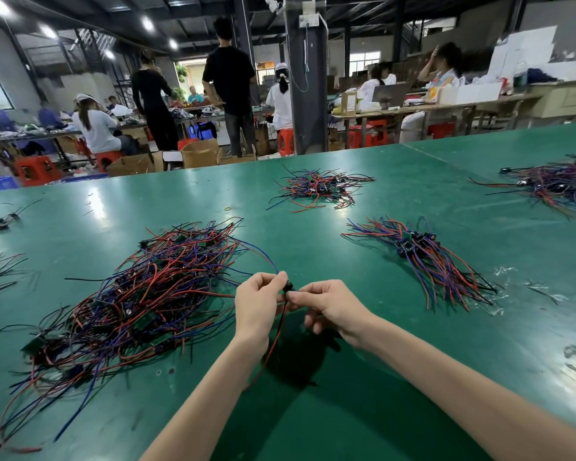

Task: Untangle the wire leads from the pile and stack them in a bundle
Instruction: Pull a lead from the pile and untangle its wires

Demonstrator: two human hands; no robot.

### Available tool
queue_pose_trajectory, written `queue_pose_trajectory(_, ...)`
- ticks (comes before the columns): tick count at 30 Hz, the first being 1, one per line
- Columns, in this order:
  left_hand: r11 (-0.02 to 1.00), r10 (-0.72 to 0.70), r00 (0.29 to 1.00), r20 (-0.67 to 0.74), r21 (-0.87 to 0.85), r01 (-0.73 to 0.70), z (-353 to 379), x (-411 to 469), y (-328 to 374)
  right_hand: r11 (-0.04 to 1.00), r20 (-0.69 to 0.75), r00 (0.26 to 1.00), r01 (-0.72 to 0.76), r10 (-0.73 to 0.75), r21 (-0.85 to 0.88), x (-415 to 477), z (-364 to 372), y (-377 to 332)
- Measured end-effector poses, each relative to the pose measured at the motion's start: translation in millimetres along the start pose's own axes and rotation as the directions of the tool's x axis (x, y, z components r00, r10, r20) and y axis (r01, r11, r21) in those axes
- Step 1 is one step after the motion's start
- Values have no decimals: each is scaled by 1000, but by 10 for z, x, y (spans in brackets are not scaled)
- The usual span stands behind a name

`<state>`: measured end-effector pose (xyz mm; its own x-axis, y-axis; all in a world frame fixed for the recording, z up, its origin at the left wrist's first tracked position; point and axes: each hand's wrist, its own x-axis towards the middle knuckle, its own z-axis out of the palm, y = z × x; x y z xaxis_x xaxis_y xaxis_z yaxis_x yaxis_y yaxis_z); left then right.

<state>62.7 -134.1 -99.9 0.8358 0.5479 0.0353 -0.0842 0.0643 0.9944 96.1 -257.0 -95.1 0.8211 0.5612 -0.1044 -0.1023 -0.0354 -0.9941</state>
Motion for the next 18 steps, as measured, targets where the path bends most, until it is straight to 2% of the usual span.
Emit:
queue_pose_trajectory(4,1000,1,1000,14,3,-1,15,-11,9,1000,43,999,-1,1,-5,-14,13,16)
queue_pose_trajectory(11,998,-14,997,71,-56,18,40,-10,16,998,-17,1000,-8,9,56,-15,18,0)
queue_pose_trajectory(15,995,-79,983,165,-42,87,47,-23,18,999,-32,999,6,-5,37,-10,-2,-32)
queue_pose_trajectory(18,997,-78,972,220,-10,82,55,-30,15,999,-38,999,35,-34,17,-1,-28,-42)
